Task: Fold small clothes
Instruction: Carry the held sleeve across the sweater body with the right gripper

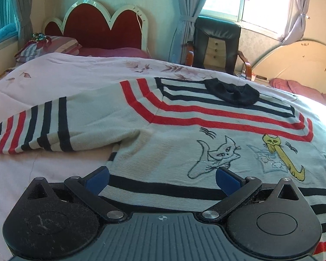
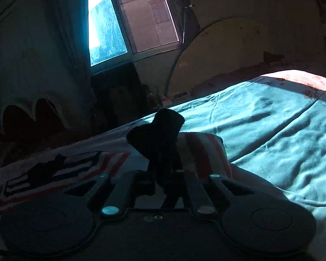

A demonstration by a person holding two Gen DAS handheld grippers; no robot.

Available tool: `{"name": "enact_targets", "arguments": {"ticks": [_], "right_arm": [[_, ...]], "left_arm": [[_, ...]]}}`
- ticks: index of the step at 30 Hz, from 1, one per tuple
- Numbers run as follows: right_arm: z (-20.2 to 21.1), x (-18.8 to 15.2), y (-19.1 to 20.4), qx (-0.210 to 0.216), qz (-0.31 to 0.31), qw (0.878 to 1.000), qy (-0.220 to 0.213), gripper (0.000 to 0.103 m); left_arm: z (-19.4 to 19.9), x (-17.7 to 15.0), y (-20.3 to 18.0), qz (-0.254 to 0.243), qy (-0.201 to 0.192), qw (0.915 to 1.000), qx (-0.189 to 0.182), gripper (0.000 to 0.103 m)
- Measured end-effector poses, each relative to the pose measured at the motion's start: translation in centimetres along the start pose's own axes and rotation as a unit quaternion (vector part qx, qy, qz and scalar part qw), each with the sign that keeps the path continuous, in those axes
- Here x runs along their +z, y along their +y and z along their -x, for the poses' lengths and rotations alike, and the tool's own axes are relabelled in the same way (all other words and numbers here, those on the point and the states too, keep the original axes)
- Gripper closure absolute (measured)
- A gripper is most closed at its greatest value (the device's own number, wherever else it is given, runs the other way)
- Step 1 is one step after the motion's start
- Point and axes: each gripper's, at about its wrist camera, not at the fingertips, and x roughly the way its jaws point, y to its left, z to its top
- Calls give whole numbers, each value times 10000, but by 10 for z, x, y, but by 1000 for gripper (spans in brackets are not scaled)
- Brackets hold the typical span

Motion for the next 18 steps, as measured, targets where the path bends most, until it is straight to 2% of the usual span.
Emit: {"name": "enact_targets", "arguments": {"ticks": [5,9,14,18], "right_arm": [[-22,-29,99,698,395,9959,408,96],[-34,-52,163,1047,745,9896,649,96],[-41,-71,207,1301,1038,9821,875,96],[-36,-84,227,1516,1287,9751,977,96]], "left_arm": [[-4,2,35,-146,-45,9999,32,0],[-6,1,63,32,-44,10000,-2,0],[-10,-3,90,240,-34,9997,-32,0],[-13,-3,102,403,-42,9992,-69,0]]}}
